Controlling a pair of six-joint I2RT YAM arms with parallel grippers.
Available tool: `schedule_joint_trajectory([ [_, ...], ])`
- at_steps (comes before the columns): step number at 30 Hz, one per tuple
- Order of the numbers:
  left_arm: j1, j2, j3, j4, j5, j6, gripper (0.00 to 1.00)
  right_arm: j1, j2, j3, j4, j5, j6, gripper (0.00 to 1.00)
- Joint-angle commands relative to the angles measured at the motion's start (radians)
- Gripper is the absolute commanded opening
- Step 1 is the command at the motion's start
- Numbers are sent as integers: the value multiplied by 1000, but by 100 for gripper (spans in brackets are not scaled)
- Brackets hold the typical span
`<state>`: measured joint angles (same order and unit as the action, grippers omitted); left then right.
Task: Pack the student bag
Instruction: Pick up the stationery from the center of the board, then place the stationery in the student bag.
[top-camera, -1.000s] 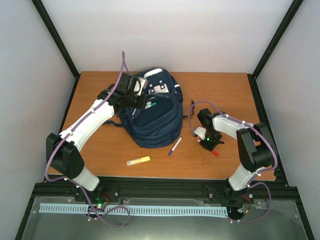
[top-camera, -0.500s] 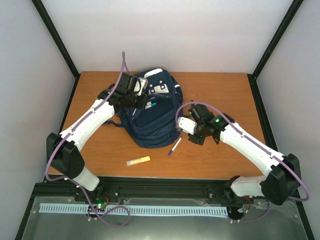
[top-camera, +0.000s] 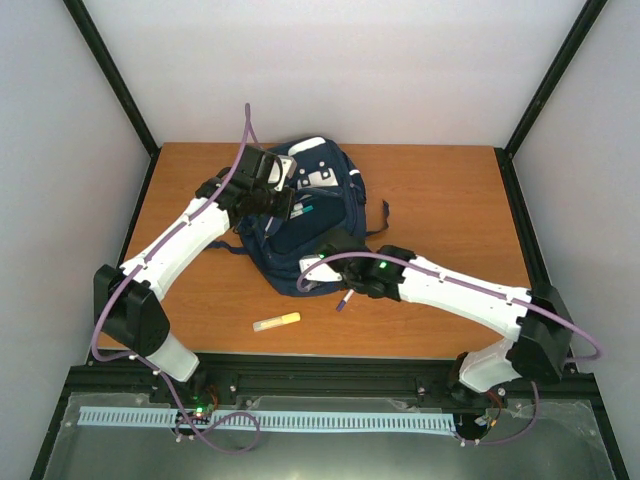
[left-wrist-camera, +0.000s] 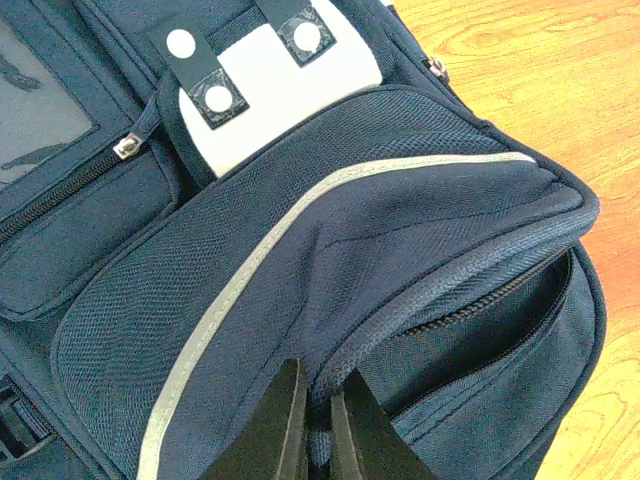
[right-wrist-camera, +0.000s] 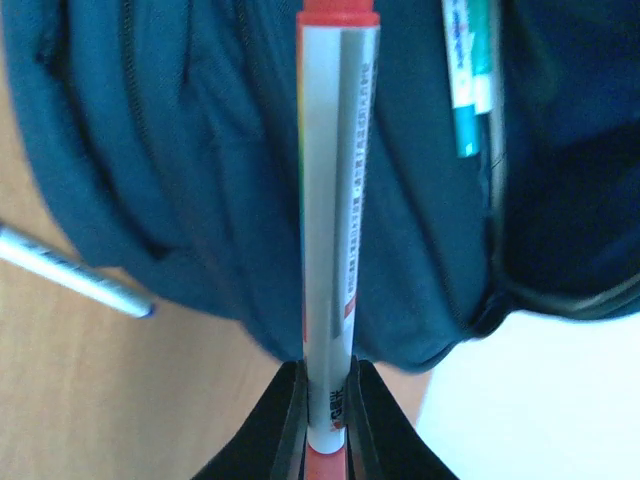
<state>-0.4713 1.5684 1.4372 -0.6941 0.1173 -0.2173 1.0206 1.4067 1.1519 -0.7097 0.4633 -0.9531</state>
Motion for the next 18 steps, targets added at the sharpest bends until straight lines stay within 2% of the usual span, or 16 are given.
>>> schedule_joint_trajectory([
  [1, 13, -11, 63, 22, 0, -33, 1, 37, 69, 34, 182, 128, -205, 3],
  [9, 13, -13, 66, 21, 6, -35, 1, 36, 247, 93, 389, 210, -375, 5],
  [18, 13, -30, 68, 19, 1, -39, 1, -16, 415, 192, 485, 237, -417, 5],
])
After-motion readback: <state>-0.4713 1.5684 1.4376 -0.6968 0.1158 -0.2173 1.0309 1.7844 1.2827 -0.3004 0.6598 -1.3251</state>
